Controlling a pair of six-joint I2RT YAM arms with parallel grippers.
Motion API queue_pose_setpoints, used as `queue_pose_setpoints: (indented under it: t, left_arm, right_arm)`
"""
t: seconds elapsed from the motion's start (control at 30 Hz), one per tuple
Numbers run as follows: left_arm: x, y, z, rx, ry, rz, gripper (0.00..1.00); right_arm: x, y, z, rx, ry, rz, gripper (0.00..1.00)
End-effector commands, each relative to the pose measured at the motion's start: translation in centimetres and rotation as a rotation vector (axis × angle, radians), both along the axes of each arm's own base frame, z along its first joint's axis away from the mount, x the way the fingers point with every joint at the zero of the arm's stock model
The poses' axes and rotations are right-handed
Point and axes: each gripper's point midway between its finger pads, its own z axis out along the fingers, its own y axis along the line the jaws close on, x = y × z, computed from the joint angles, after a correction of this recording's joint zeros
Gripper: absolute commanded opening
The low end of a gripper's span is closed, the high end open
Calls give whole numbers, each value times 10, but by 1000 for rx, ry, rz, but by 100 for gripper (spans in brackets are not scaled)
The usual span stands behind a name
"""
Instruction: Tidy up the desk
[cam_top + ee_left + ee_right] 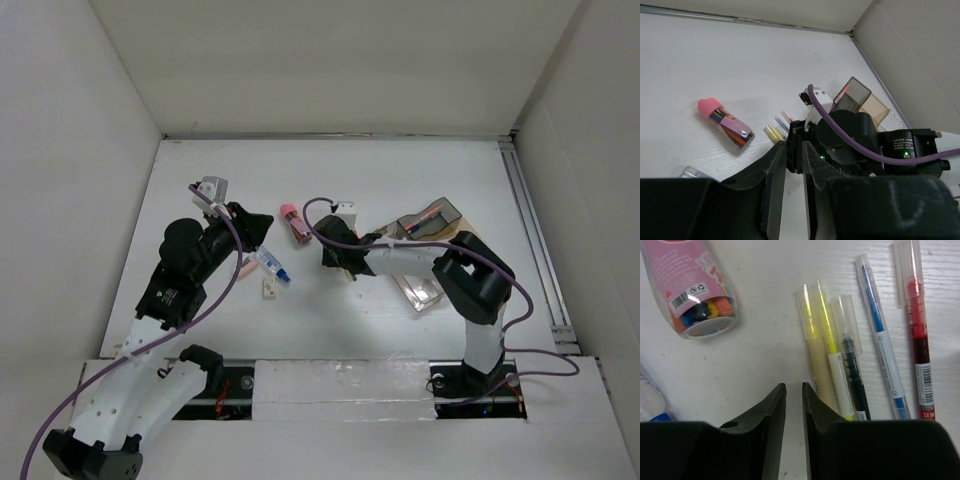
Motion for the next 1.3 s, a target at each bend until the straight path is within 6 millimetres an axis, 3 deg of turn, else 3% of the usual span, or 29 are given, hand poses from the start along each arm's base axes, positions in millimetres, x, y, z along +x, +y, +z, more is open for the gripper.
queue_pose_setpoints:
  t: [0.0,0.23,0.37,0.57,0.93,1.27]
  left_arm:
    - [0,0,37,-35,-92,-5,15]
    - [1,1,35,-32,-90,4,15]
    - [2,1,34,-32,-87,3,15]
    - [4,0,31,-29,-76,4,15]
    - [7,-3,28,-23,-62,-5,15]
    - [8,-5,26,-22,-53,-12,15]
  right_arm:
    - [11,-9,31,41,-60,-40,26]
    - [19,-25,36,38,-63,-73,27]
    - [21,-36,23,13,-38,-93,28]
    - [14,-31,3,-4,1,-67,25]
    - [7,-19,-6,-45,16,-25,23]
    - [8,-27,-21,-92,28,-59,28]
